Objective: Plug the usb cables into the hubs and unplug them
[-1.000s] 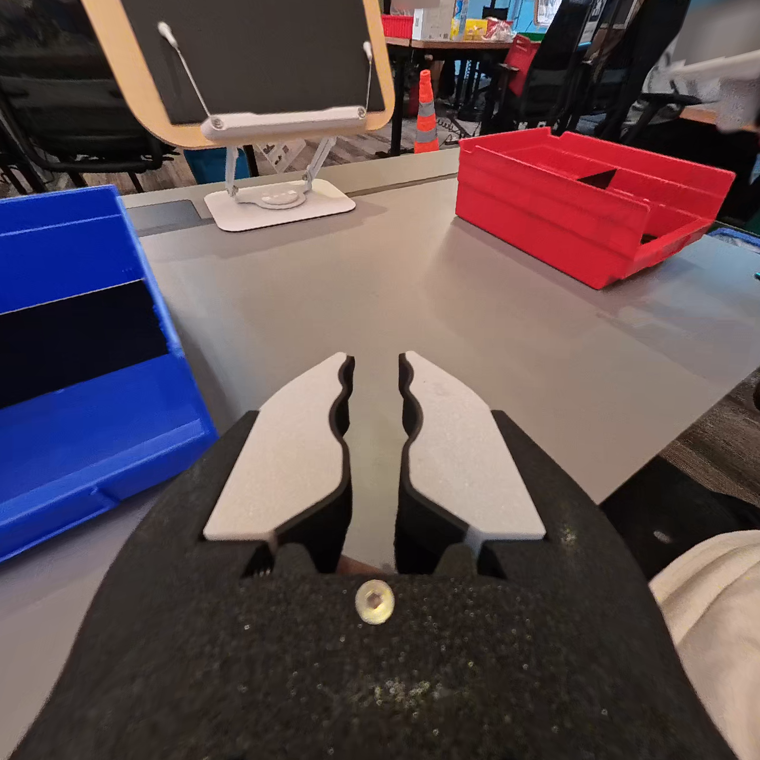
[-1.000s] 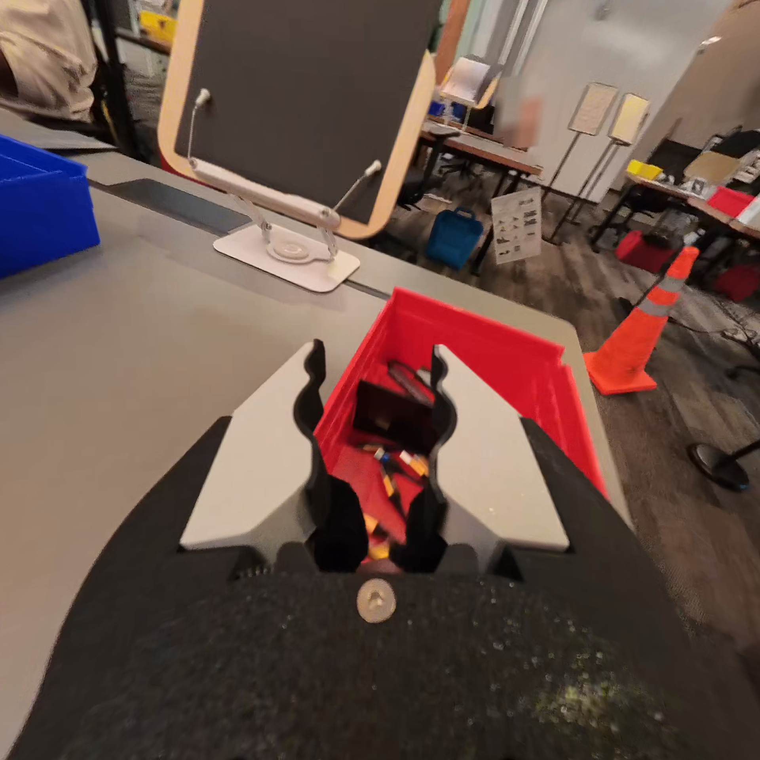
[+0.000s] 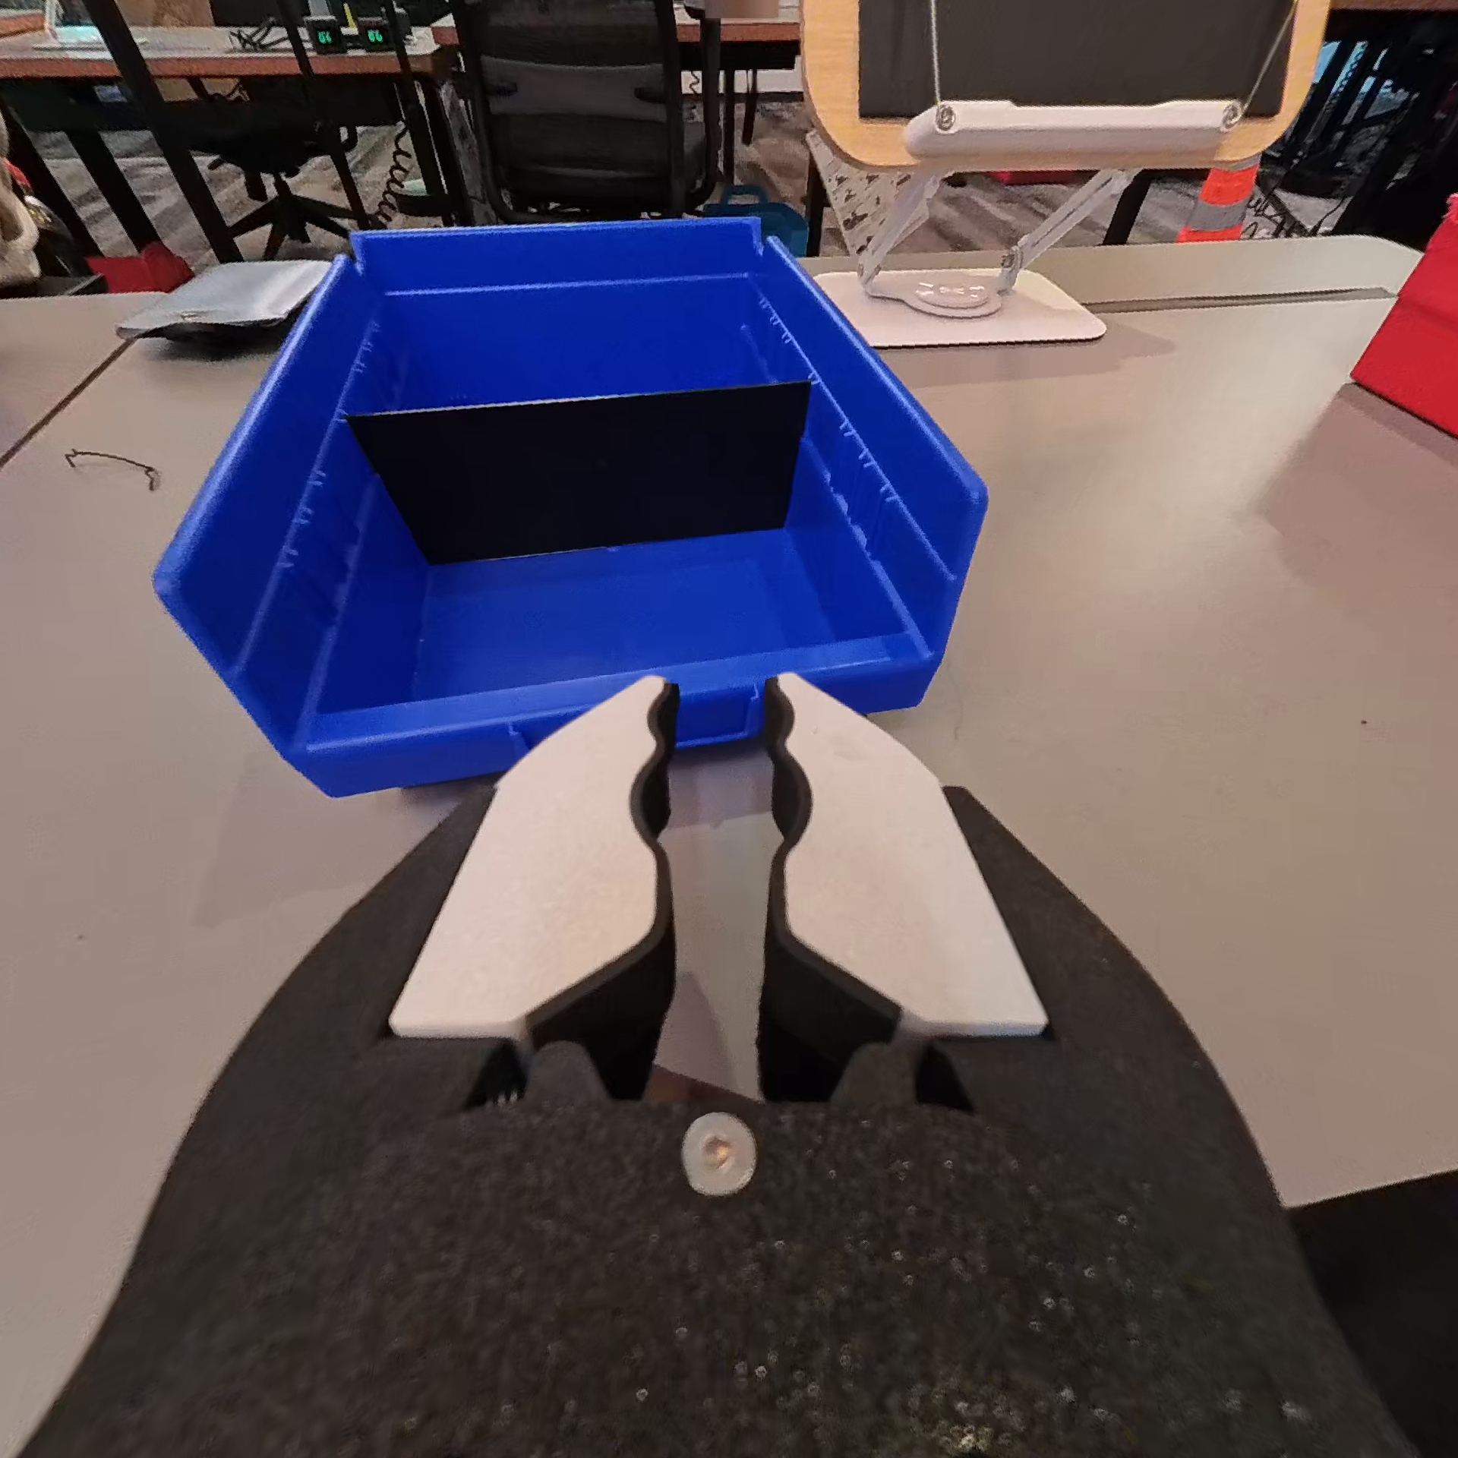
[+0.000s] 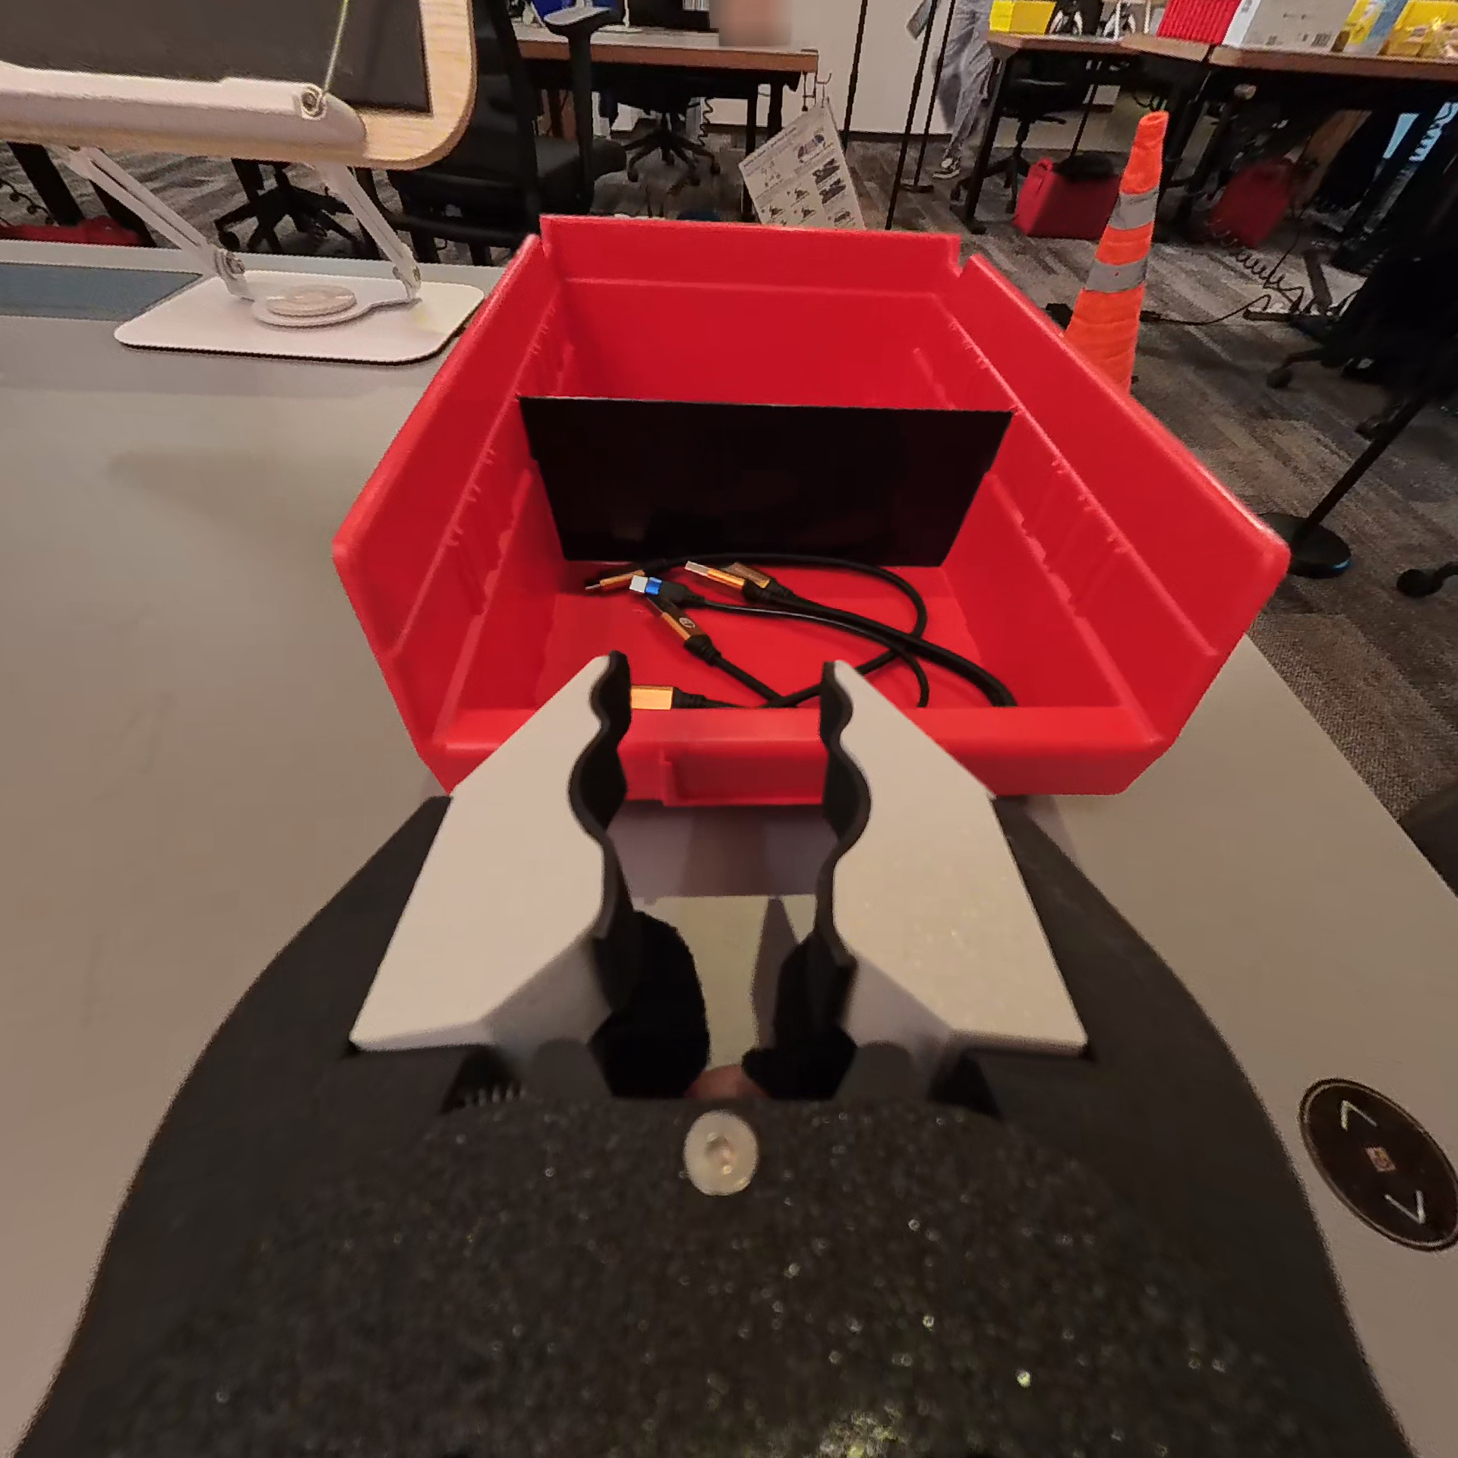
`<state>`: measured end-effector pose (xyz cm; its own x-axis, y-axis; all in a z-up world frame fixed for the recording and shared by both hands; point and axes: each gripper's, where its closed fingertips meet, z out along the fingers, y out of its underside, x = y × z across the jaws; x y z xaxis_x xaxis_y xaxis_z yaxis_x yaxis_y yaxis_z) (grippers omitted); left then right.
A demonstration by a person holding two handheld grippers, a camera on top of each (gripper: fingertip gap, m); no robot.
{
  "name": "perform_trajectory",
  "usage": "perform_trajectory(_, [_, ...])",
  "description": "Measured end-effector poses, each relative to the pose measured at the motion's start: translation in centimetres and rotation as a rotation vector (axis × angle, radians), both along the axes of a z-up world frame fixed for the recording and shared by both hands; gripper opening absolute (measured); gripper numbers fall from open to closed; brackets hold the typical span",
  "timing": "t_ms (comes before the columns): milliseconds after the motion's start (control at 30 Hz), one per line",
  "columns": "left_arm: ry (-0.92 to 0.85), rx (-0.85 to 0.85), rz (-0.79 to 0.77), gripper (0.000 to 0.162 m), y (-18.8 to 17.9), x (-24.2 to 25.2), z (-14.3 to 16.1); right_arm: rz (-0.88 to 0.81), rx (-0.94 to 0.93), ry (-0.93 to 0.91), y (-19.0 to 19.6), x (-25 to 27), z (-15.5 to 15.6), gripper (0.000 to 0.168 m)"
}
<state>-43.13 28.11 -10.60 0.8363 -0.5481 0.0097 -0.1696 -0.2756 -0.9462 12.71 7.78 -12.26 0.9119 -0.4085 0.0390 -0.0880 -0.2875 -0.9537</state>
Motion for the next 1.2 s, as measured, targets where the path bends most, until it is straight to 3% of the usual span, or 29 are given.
perform_trajectory(433, [-0.024, -0.043, -0.012, 0.02, -0.1, -0.1, -0.6, 0.006, 0.015, 0.032, 0.1, -0.1, 0.4, 0.043])
perform_trajectory(500, [-0.013, -0.044, -0.016, 0.021, -0.2, 0.0, -0.7, 0.119, 0.032, 0.047, 0.7, -2.4, 1.0, 0.04])
perform_trajectory(600, [-0.002, -0.038, -0.023, 0.021, -0.3, 0.1, -0.7, 0.433, 0.033, 0.173, 2.5, -9.4, 0.8, 0.054])
perform_trajectory(800, [-0.005, -0.061, -0.054, 0.021, -0.5, 0.9, -1.1, 0.305, -0.046, 0.134, 5.8, -11.1, -0.8, 0.079])
perform_trajectory(967, [0.021, -0.029, -0.114, 0.021, -1.7, 2.5, -0.8, 0.497, -0.117, 0.066, 5.5, -16.7, -1.0, 0.075])
perform_trajectory(1033, [0.037, -0.008, -0.164, 0.022, -2.9, 4.1, -0.5, 0.597, -0.093, 0.002, 4.6, -19.0, 0.0, 0.053])
perform_trajectory(1133, [0.013, -0.024, -0.292, 0.031, -6.0, 8.8, -0.6, 0.511, 0.083, -0.165, 3.9, -18.4, 5.2, 0.059])
perform_trajectory(1200, [-0.01, -0.058, -0.413, 0.037, -9.1, 13.5, -0.9, 0.303, 0.171, -0.205, 2.7, -14.8, 8.3, 0.061])
